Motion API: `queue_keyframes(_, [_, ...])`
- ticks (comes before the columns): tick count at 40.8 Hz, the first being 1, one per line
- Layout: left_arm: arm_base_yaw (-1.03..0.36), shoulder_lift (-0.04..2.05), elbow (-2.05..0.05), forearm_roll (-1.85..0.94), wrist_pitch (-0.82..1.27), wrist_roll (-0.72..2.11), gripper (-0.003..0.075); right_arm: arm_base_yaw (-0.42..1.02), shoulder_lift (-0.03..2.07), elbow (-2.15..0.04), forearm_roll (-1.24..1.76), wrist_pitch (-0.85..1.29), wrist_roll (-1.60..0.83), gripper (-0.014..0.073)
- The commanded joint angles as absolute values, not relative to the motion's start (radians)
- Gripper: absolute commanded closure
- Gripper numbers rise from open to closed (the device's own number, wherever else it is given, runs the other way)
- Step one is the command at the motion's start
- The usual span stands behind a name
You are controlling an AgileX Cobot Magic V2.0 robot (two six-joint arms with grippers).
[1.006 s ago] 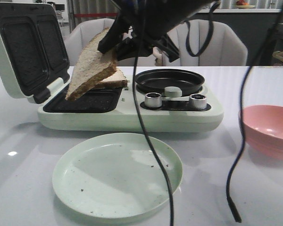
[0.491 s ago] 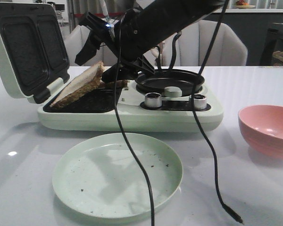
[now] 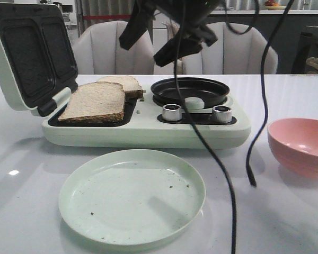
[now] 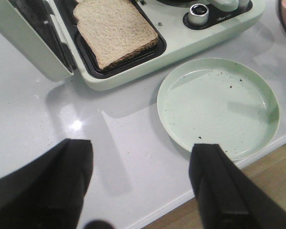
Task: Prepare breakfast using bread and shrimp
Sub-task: 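Carry the slice with the right gripper and lay it on the first slice, then open the right gripper and withdraw it from the sandwich maker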
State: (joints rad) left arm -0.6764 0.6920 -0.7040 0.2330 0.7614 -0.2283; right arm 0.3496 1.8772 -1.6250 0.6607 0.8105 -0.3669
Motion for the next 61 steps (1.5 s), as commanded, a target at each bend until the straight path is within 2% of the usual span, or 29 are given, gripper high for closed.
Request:
queue_keyframes(1, [-0.684, 0.689, -0.732, 0.243, 0.696, -0.230, 0.0230, 0.349, 1.729, -1.658, 0.495, 0.884, -0.260, 0.0025])
queue_keyframes(7, [-0.684, 0.689, -0.732, 0.243, 0.696, -0.230, 0.0230, 0.369, 1.573, -1.599, 0.276, 0.933, -0.137, 0.0025])
queue_keyframes(16, [-0.684, 0.689, -0.732, 0.243, 0.696, -0.230, 0.0230, 0.369, 1.320, -1.367, 0.063, 0.909, 0.017, 0.0025])
queue_keyframes(33, [-0.684, 0.689, -0.732, 0.245, 0.695, -0.230, 0.0230, 0.369, 0.877, -0.870, 0.046, 0.804, 0.029, 0.0025])
queue_keyframes(40, [-0.684, 0.689, -0.732, 0.242, 0.705, -0.230, 0.0231, 0.369, 0.758, -0.764, 0.040, 0.811, 0.028, 0.0025])
queue_keyframes(45, [-0.684, 0.689, -0.762, 0.237, 0.797, -0.230, 0.0235, 0.369, 0.722, -0.745, 0.042, 0.824, 0.028, 0.0025])
queue_keyframes(52, [-0.682, 0.703, -0.840, 0.326, 0.892, -0.230, 0.0331, 0.369, 0.720, -0.745, 0.042, 0.827, 0.028, 0.0025])
queue_keyframes(61, [-0.675, 0.832, -0.906, 0.389, 0.919, -0.236, 0.0601, 0.369, 0.720, -0.745, 0.042, 0.827, 0.028, 0.0025])
